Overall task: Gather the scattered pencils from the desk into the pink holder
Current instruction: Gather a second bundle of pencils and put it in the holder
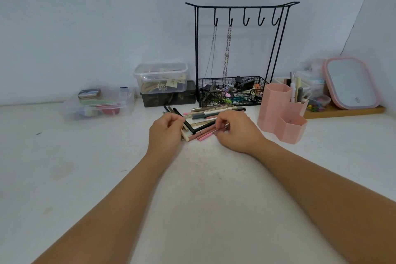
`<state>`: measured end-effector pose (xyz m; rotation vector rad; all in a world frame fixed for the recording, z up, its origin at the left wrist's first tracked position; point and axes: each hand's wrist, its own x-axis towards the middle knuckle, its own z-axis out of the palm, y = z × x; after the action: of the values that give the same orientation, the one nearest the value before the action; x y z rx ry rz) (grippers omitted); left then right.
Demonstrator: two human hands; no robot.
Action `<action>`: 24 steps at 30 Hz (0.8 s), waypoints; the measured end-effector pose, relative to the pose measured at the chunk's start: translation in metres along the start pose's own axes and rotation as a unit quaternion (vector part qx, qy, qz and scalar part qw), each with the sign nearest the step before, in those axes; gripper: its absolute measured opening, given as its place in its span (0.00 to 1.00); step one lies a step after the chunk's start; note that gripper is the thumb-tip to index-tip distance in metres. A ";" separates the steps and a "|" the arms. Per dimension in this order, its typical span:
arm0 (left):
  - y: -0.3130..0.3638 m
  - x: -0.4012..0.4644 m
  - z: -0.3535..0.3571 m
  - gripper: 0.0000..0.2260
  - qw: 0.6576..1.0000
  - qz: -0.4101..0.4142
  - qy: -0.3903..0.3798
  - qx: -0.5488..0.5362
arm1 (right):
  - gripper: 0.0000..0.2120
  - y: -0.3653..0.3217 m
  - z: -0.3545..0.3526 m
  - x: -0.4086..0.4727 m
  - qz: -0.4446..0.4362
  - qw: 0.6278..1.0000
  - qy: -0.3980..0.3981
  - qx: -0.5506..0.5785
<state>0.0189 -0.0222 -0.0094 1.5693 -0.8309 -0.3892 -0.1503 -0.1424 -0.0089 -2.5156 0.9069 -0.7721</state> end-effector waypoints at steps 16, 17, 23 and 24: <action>0.003 0.017 0.001 0.07 0.992 -0.065 0.000 -0.111 | 0.03 -0.005 -0.043 0.027 -0.060 0.966 -0.189 -0.166; 0.005 0.017 0.001 0.07 0.987 -0.077 -0.001 -0.142 | 0.02 -0.011 -0.044 0.026 -0.066 0.972 -0.170 -0.147; 0.006 0.021 -0.004 0.10 0.986 -0.077 0.023 -0.146 | 0.02 -0.065 -0.049 0.016 -0.058 0.989 -0.038 0.130; 0.005 0.022 -0.005 0.13 0.984 -0.080 0.001 -0.160 | 0.03 -0.072 -0.047 0.016 -0.039 0.977 -0.023 0.206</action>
<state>0.0356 -0.0341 0.0007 1.3375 -0.6071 -0.6079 -0.1341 -0.1067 0.0694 -2.2007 0.5651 -0.8245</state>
